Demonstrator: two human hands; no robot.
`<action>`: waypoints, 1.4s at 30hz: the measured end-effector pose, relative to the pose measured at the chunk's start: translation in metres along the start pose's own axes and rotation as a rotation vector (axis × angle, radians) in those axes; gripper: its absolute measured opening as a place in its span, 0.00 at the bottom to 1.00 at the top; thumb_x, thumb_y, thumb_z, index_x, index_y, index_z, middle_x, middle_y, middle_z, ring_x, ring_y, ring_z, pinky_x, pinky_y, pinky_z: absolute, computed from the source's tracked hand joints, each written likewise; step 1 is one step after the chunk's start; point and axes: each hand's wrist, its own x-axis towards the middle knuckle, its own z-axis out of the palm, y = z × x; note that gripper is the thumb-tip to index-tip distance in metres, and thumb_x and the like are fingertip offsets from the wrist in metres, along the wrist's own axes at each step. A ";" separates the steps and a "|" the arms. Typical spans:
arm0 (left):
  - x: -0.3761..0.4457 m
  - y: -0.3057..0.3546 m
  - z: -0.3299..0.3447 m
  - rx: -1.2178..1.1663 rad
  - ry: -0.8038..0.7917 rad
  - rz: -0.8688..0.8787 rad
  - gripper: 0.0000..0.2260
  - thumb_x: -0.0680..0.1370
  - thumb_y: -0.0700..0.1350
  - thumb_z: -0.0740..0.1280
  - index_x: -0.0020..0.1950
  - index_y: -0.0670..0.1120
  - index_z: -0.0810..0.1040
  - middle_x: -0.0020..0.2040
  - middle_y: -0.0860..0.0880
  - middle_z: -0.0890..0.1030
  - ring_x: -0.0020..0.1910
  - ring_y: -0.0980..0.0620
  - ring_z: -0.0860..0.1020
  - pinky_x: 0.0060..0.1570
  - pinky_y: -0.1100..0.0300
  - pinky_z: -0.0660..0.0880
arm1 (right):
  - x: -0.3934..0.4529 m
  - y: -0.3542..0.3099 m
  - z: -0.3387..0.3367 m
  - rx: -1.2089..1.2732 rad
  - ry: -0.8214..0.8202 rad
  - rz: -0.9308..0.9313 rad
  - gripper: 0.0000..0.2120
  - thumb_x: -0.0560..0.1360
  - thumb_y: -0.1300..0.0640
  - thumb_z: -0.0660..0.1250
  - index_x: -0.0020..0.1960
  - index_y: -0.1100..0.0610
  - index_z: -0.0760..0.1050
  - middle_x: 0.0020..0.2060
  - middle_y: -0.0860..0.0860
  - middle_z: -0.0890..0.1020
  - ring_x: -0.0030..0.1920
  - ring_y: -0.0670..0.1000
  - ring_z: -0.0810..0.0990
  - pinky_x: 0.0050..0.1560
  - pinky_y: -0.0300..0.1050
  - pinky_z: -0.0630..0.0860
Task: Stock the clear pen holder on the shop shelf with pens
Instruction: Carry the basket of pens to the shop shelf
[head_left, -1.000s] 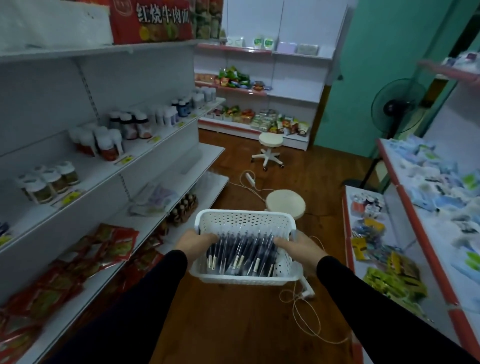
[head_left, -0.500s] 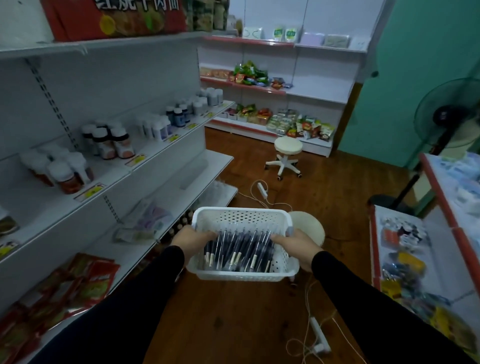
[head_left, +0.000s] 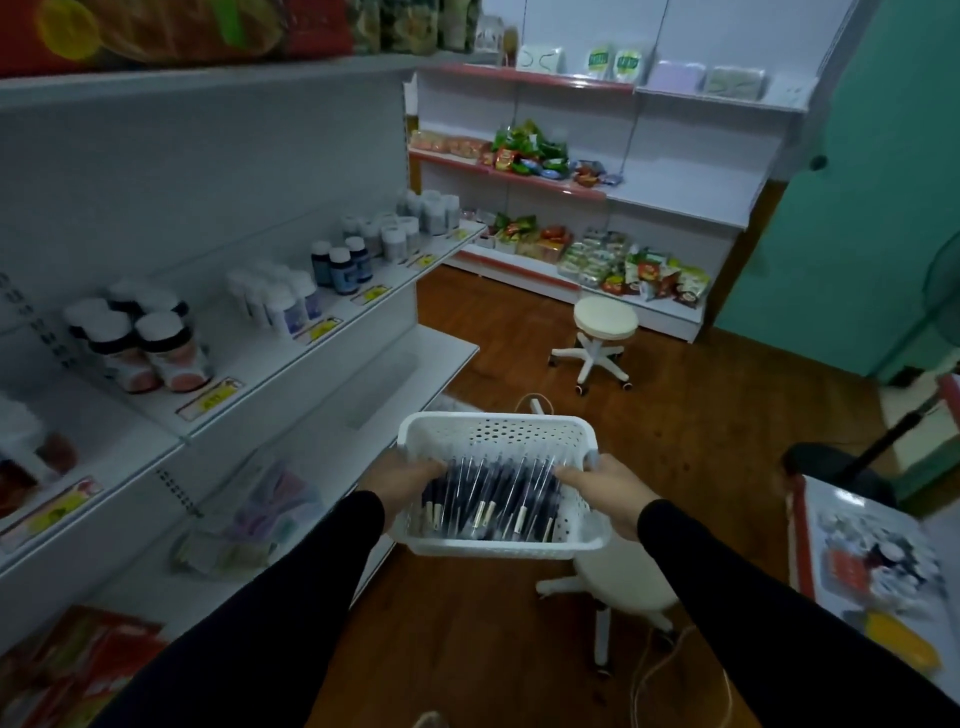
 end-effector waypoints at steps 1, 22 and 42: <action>0.018 0.008 0.000 0.009 -0.012 0.012 0.11 0.73 0.49 0.71 0.51 0.45 0.80 0.45 0.46 0.84 0.46 0.47 0.82 0.52 0.48 0.79 | 0.018 -0.005 -0.004 -0.003 0.017 0.021 0.09 0.75 0.52 0.69 0.54 0.52 0.79 0.49 0.51 0.85 0.51 0.53 0.84 0.59 0.55 0.78; 0.308 0.150 0.053 0.053 0.071 -0.070 0.10 0.73 0.48 0.71 0.50 0.45 0.78 0.46 0.44 0.82 0.41 0.51 0.79 0.37 0.61 0.72 | 0.315 -0.113 -0.115 -0.050 -0.073 0.047 0.11 0.78 0.52 0.66 0.59 0.54 0.77 0.52 0.52 0.84 0.50 0.51 0.83 0.48 0.45 0.79; 0.538 0.204 0.049 -0.037 0.099 -0.155 0.13 0.73 0.50 0.71 0.52 0.43 0.78 0.45 0.45 0.82 0.42 0.50 0.79 0.38 0.61 0.73 | 0.550 -0.209 -0.142 -0.211 -0.125 0.078 0.11 0.79 0.51 0.65 0.57 0.56 0.77 0.46 0.51 0.83 0.45 0.50 0.82 0.42 0.43 0.77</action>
